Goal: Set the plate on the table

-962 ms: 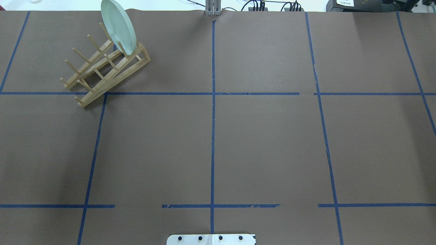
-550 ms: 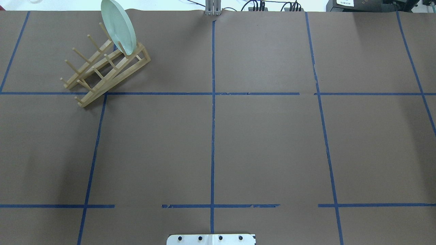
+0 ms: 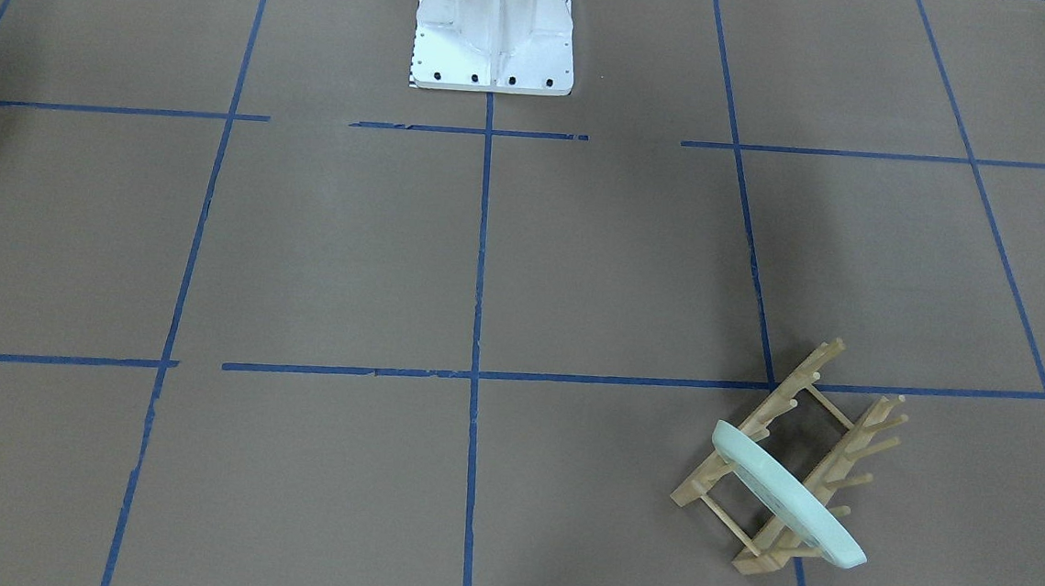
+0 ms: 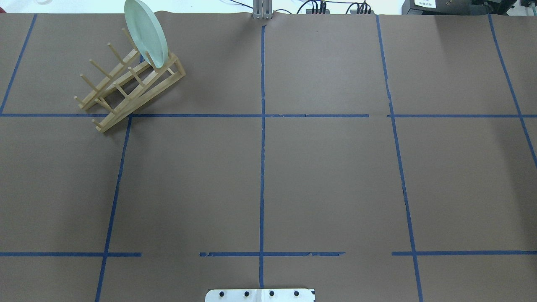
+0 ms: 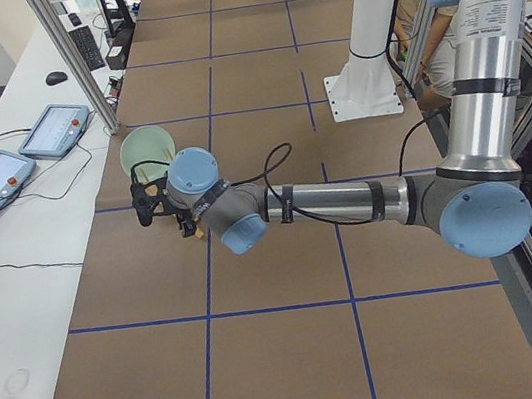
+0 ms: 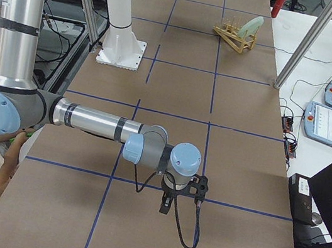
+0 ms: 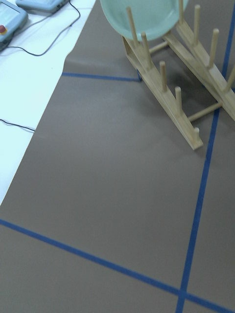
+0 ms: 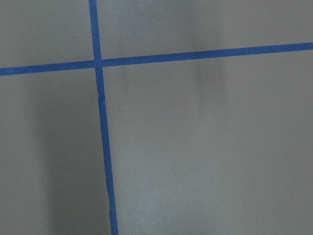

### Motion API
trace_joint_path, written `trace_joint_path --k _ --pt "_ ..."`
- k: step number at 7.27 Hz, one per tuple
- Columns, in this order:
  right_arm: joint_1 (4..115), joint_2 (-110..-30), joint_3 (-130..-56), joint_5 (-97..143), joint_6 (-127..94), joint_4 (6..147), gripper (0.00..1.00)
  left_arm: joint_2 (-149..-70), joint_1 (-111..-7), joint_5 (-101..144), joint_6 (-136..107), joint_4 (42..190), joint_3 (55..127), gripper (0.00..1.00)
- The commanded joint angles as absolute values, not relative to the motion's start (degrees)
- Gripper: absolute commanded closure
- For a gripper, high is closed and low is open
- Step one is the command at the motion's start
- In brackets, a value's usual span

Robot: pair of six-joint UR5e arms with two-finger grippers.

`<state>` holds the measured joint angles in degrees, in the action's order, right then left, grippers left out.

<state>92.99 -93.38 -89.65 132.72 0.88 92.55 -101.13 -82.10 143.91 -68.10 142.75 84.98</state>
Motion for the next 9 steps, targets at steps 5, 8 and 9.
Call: trace_joint_path --k 5,8,9 --pt "93.0 -93.3 -89.6 132.7 0.9 92.5 0.0 -118.1 -59.9 110.1 -113.6 162.1 75.4 0.0" --pt "93.0 -93.4 -89.6 132.7 0.9 92.5 0.0 -123.0 -59.5 107.2 -112.1 162.3 69.5 0.03" --pt "93.0 -93.3 -89.6 132.7 0.9 92.5 0.0 -123.0 -59.6 107.1 -109.9 162.3 69.5 0.15"
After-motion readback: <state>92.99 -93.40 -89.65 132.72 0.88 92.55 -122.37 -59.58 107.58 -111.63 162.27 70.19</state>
